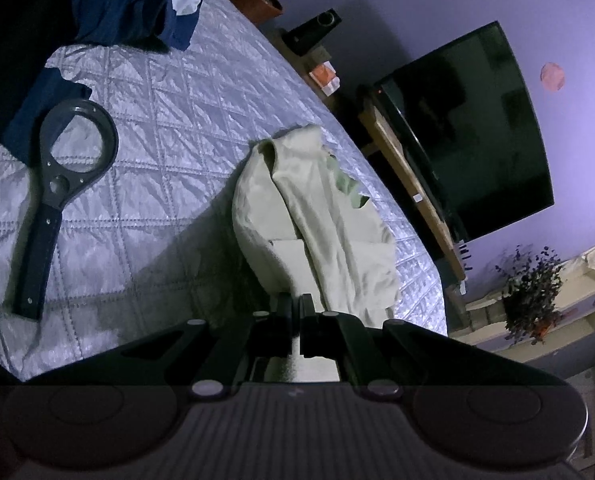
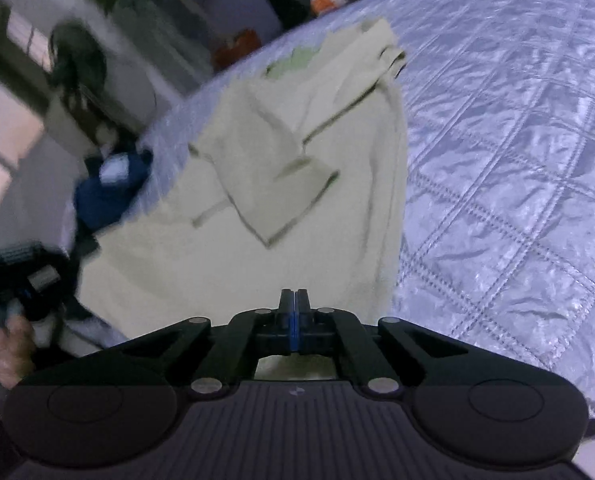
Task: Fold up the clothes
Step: 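Lift the hem with both grippers and fold it over toward the collar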
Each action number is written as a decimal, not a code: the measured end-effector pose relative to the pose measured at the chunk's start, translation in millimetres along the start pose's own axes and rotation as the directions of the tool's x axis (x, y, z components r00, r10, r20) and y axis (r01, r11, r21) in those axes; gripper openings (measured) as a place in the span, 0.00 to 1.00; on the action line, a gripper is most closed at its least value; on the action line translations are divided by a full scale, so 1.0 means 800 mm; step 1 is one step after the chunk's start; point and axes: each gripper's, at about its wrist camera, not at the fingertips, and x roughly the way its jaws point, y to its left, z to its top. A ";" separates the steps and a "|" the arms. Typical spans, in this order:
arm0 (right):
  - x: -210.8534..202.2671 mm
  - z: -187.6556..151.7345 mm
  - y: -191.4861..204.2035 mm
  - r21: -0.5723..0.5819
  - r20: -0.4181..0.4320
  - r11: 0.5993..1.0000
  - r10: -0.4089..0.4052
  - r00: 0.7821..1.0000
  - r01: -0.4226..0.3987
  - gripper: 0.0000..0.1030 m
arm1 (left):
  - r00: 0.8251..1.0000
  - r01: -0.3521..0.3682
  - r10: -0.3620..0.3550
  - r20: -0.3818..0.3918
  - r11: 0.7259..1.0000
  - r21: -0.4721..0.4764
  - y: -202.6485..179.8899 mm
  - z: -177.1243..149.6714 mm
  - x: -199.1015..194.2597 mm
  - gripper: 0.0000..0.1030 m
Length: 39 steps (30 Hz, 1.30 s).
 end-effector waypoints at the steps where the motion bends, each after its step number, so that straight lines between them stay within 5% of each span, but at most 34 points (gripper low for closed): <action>1: -0.008 0.003 -0.002 0.027 0.028 0.999 0.019 0.999 -0.020 0.00 | 1.000 0.000 0.000 0.002 1.000 -0.004 0.001 0.001 0.000 0.03; 4: -0.024 0.011 -0.003 0.065 0.079 0.998 0.022 0.997 -0.028 0.00 | 1.000 0.002 -0.002 -0.005 1.000 -0.008 0.003 0.004 0.002 0.03; 8: -0.010 0.009 0.006 -0.091 -0.017 0.985 -0.150 0.989 0.148 0.10 | 1.000 -0.001 0.001 -0.014 1.000 0.001 0.003 0.002 0.006 0.03; 11: 0.003 0.003 0.003 -0.086 -0.044 0.984 -0.161 0.986 0.157 0.17 | 1.000 -0.002 0.003 -0.019 1.000 0.004 0.002 0.001 0.007 0.03; 13: 0.014 0.000 0.004 -0.099 -0.071 0.982 -0.170 0.983 0.163 0.26 | 1.000 -0.004 0.004 -0.021 1.000 0.006 0.002 0.001 0.008 0.03; 15: 0.019 -0.003 0.009 -0.115 -0.077 0.986 -0.128 0.989 0.119 0.62 | 1.000 -0.008 0.008 -0.023 1.000 0.008 0.002 0.001 0.009 0.03; 17: 0.023 -0.004 0.018 -0.148 -0.089 0.985 -0.099 0.991 0.085 0.75 | 1.000 -0.011 0.011 -0.026 1.000 0.011 0.001 0.000 0.010 0.03; 18: 0.027 -0.004 0.025 -0.188 -0.091 0.977 -0.120 0.989 0.102 0.71 | 1.000 -0.013 0.013 -0.027 1.000 0.013 0.000 0.000 0.010 0.03; 19: 0.030 -0.005 0.030 -0.223 -0.088 0.966 -0.153 0.984 0.130 0.50 | 0.999 -0.014 0.015 -0.029 1.000 0.018 -0.001 0.000 0.011 0.03; 20: 0.031 -0.004 0.030 -0.236 -0.088 0.961 -0.170 0.982 0.145 0.16 | 0.999 -0.015 0.016 -0.033 0.999 0.028 -0.002 -0.001 0.011 0.03; 21: 0.032 -0.003 0.031 -0.248 -0.087 0.955 -0.187 0.979 0.160 0.05 | 0.999 -0.018 0.020 -0.034 0.999 0.038 -0.004 -0.001 0.012 0.03; 30: 0.005 0.001 0.034 -0.249 0.019 0.944 -0.220 0.975 0.217 0.00 | 0.999 -0.030 0.032 -0.036 0.998 0.060 -0.004 0.001 0.012 0.03; 37: 0.009 0.007 0.014 -0.194 0.035 0.935 -0.297 0.954 0.298 0.18 | 0.999 -0.035 0.037 -0.034 0.997 0.071 -0.005 0.000 0.011 0.03; 39: 0.015 0.007 0.012 -0.200 0.012 0.938 -0.288 0.958 0.285 0.30 | 0.999 -0.037 0.040 -0.035 0.997 0.073 -0.005 0.000 0.012 0.03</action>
